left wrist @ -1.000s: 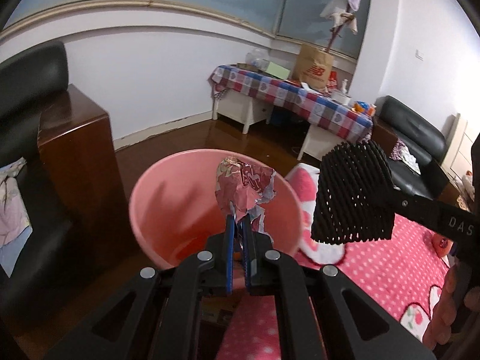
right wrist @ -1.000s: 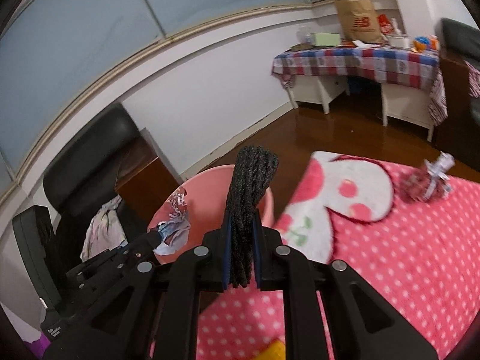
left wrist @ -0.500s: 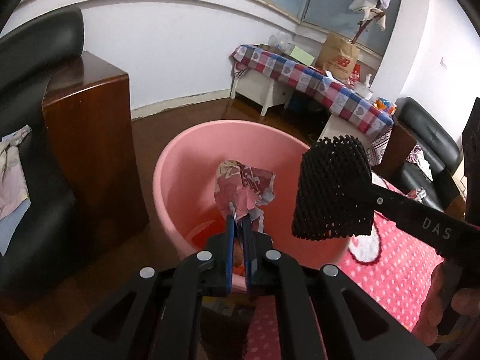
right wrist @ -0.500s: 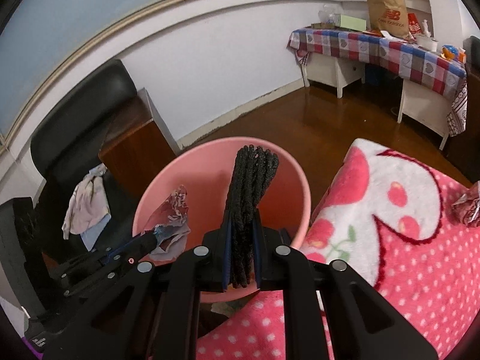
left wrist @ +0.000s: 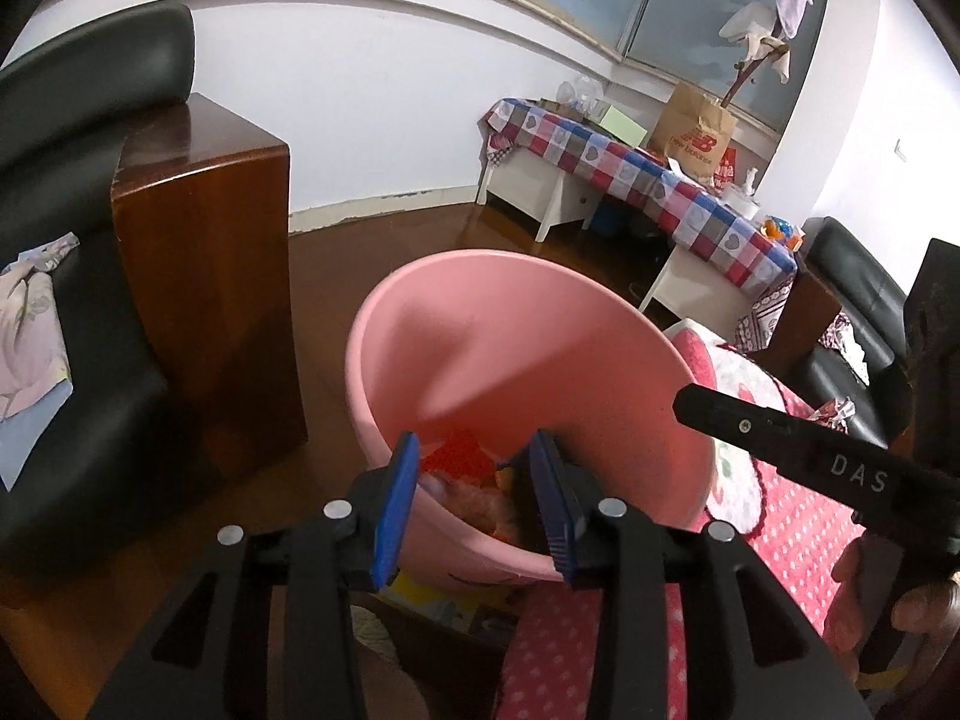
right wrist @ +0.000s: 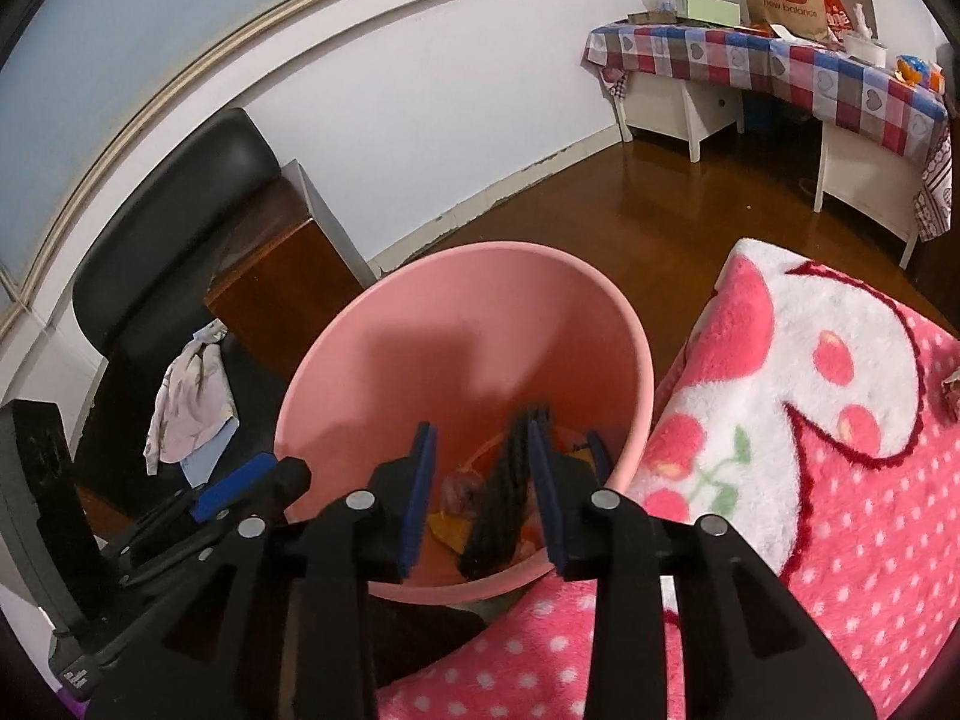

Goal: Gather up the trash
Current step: 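Carry the wrapper in the left tool and black net in the right tool to the bucket, open both, then move both tools back over the bed toward the yellow foam net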

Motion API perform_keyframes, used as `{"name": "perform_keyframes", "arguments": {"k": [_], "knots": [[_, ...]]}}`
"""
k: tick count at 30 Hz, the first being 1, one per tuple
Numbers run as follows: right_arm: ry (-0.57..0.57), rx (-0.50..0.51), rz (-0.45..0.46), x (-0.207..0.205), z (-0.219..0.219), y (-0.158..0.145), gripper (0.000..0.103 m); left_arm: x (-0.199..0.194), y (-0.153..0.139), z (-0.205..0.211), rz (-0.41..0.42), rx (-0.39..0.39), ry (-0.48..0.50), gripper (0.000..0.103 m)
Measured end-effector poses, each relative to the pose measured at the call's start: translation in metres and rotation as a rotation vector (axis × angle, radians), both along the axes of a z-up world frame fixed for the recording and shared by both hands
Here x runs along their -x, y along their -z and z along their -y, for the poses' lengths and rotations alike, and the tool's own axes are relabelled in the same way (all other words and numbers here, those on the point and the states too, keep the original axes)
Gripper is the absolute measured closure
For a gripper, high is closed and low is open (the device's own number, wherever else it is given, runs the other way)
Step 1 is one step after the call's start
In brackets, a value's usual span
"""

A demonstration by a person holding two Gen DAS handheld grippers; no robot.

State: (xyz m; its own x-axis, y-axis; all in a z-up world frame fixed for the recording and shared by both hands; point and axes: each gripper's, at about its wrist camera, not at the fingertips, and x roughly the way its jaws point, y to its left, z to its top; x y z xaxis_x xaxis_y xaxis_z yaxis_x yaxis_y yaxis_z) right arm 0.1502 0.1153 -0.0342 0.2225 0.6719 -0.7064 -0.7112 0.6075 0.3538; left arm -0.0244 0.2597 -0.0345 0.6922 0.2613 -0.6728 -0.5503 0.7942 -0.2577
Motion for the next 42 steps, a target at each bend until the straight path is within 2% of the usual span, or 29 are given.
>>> {"name": "perform_keyframes", "arguments": {"k": [7, 15, 20, 32, 37, 42], "knots": [[0.025, -0.045, 0.000, 0.005, 0.027, -0.012, 0.070, 0.012, -0.013, 0.018, 0.037, -0.012, 0.055, 0.065], [0.086, -0.073, 0.015, 0.015, 0.085, -0.021, 0.070, 0.017, -0.031, 0.064, 0.078, -0.022, 0.202, 0.065], [0.123, -0.079, 0.015, 0.024, 0.116, -0.019, 0.070, 0.016, -0.035, 0.094, 0.074, -0.020, 0.292, 0.065], [0.226, -0.087, -0.021, 0.037, 0.182, 0.002, 0.070, 0.012, -0.005, 0.172, -0.046, 0.005, 0.526, 0.065], [0.265, -0.083, -0.043, 0.038, 0.201, 0.015, 0.070, 0.007, 0.011, 0.189, -0.104, -0.018, 0.581, 0.065], [0.284, -0.078, -0.031, 0.040, 0.215, 0.019, 0.070, 0.002, 0.026, 0.194, -0.166, -0.015, 0.585, 0.065]]}}
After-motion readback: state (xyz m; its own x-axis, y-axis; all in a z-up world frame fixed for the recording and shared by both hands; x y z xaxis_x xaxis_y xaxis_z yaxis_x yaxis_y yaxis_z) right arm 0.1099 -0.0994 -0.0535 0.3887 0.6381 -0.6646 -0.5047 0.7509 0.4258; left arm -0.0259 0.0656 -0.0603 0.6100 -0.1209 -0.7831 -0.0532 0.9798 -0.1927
